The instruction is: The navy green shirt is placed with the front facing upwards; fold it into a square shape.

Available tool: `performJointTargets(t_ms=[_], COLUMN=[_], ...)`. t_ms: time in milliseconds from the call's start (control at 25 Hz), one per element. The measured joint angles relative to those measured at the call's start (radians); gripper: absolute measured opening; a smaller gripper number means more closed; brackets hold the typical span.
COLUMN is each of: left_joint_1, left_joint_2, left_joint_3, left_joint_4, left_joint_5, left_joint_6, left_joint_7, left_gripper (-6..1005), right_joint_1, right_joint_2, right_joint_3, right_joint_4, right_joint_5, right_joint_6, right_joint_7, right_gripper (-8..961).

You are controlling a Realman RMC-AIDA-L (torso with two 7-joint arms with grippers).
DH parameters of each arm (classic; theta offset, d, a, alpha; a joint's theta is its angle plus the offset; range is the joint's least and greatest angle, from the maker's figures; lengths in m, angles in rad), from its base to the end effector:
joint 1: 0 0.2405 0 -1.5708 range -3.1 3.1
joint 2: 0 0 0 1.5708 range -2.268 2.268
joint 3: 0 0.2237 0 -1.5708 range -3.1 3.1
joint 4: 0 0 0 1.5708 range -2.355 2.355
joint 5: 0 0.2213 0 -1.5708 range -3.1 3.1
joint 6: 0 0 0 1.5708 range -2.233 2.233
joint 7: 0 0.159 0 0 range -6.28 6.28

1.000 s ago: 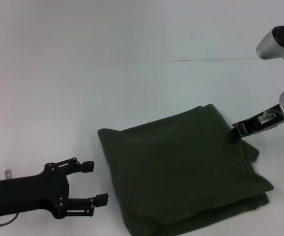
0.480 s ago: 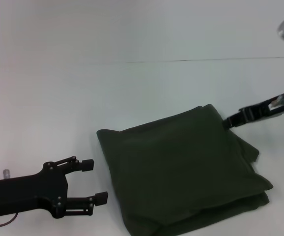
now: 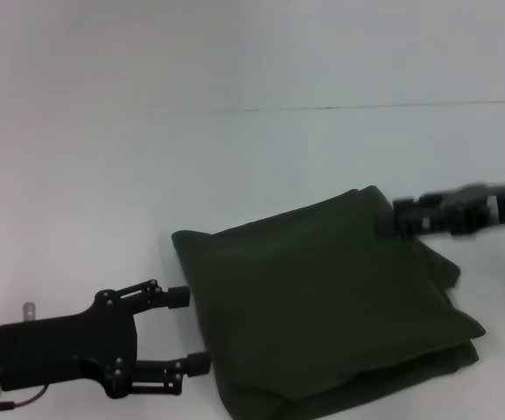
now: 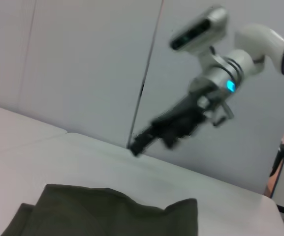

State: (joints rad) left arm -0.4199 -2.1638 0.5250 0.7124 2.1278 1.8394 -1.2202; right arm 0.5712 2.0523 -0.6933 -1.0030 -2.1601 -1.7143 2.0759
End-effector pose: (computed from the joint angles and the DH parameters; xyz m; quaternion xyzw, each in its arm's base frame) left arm -0.2462 0.2638 -0.0040 -0.9364 -0.1759 -0.2961 0.0682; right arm 0.2089 0.3453 0.0613 -0.9012 0.3903 0.1689 0.0833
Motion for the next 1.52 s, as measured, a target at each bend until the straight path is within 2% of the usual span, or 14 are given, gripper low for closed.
performJointTargets(t_ms=[80,160,280,520,760,1520], left_joint_1=[-0.001,-0.001,0.0,0.0,-0.002,-0.012], left_joint_2=[0.0,0.0,0.0,0.0,-0.001,-0.001], left_joint_3=[-0.007,-0.023,-0.048,-0.061,-0.062,-0.062], left_joint_4=[-0.004,-0.004,-0.004,-0.01,-0.018,-0.03], left_joint_5=[-0.002,-0.008,-0.014,-0.014,-0.029,-0.039], left_joint_6=[-0.01,-0.015,-0.023,-0.044,-0.054,-0.069], left_joint_7=[0.002,0.003,0.003,0.003,0.004,0.004], left_gripper=[920,920,920,919,918,916], right_joint_1=[-0.037,-0.073,-0.129,-0.192,-0.196,-0.166], right_joint_2=[-0.003,-0.003,0.011,0.033,0.034,0.036], right_joint_3=[0.001,0.004,0.021,0.06,0.046,0.04], right_joint_4=[0.07,0.143,0.246,0.331,0.341,0.395], right_joint_5=[0.061,0.106,0.151,0.156,0.117,-0.054], right_joint_6=[-0.019,-0.035,-0.046,-0.037,-0.019,0.193], right_joint_7=[-0.148,-0.306,-0.572,-0.866,-0.903,-0.895], right_gripper=[588,678,814,842,841,838])
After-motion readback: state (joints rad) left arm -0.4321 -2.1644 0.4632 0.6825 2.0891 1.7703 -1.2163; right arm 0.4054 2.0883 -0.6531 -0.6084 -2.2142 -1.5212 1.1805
